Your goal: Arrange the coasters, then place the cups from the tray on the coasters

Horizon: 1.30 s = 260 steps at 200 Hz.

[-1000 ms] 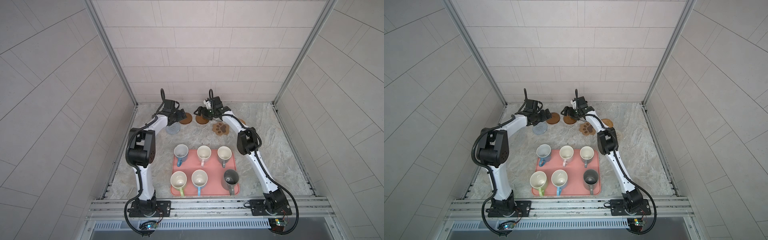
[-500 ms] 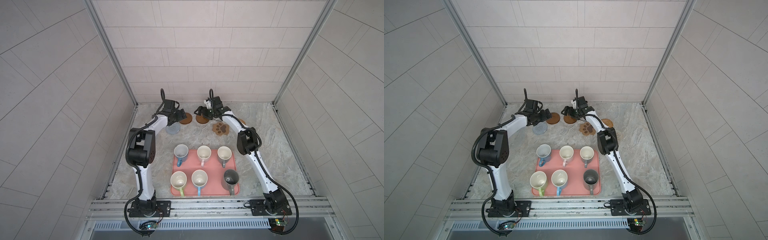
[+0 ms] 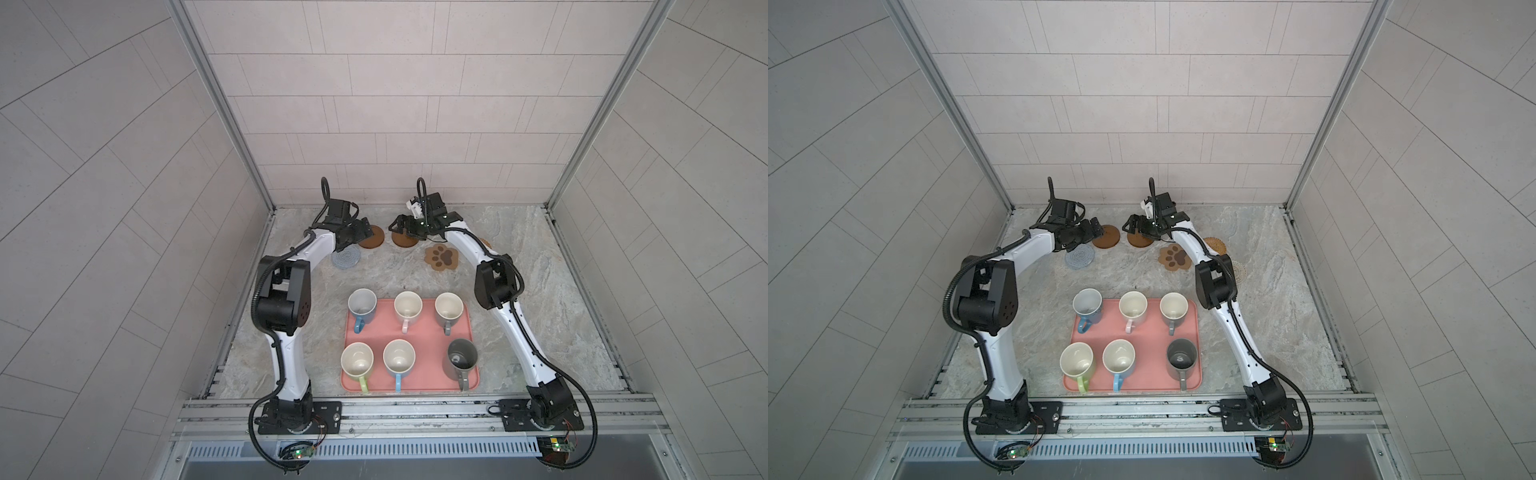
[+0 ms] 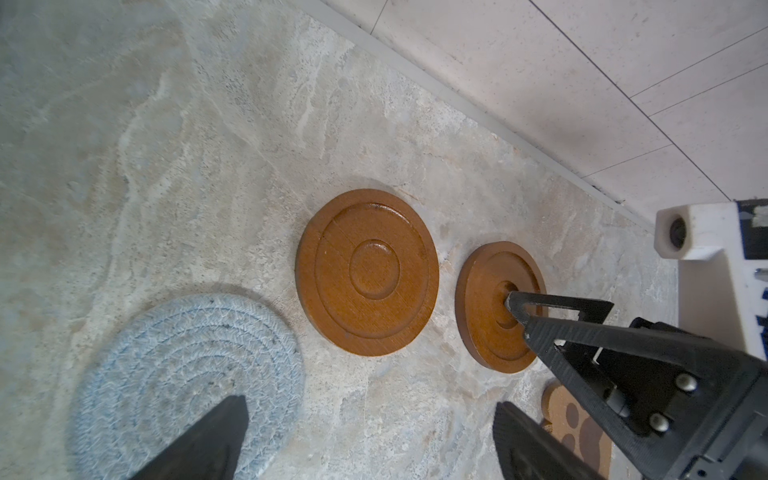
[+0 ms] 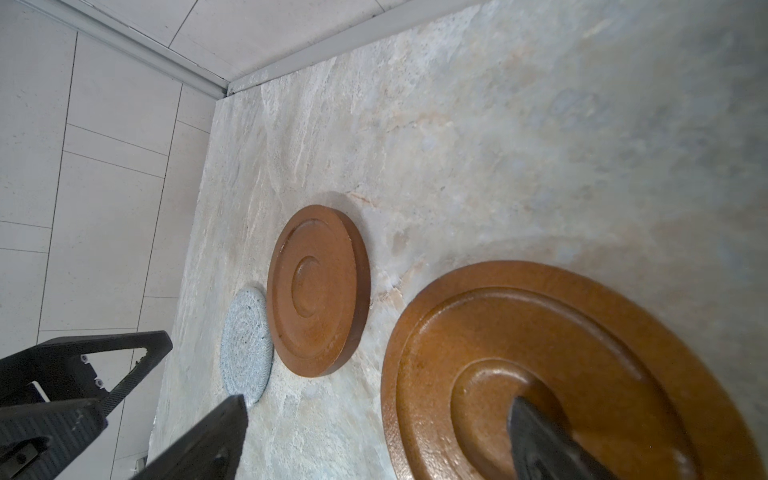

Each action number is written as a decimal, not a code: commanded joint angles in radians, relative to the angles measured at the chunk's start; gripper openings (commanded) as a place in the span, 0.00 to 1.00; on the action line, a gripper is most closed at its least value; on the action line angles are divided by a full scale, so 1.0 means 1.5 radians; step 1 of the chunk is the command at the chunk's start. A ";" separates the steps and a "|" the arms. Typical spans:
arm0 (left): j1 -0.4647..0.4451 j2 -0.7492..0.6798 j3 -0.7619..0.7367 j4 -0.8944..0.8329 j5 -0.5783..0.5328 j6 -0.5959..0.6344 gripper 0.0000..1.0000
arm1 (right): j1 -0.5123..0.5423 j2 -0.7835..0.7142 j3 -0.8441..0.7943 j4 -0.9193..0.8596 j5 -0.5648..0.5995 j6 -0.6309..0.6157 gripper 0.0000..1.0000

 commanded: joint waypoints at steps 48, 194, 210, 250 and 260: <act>0.003 -0.024 0.013 0.012 0.001 -0.004 1.00 | -0.005 -0.096 -0.006 -0.036 -0.009 -0.029 1.00; 0.003 -0.007 0.043 0.049 0.002 -0.027 1.00 | -0.036 -0.229 -0.098 -0.476 0.112 -0.238 0.99; 0.003 -0.004 0.042 0.049 0.006 -0.027 1.00 | -0.033 -0.245 -0.140 -0.494 0.106 -0.249 0.99; 0.003 0.004 0.041 0.052 0.014 -0.035 1.00 | -0.011 -0.281 -0.223 -0.519 0.115 -0.281 1.00; 0.003 0.003 0.040 0.056 0.014 -0.038 1.00 | -0.006 -0.284 -0.237 -0.525 0.113 -0.285 1.00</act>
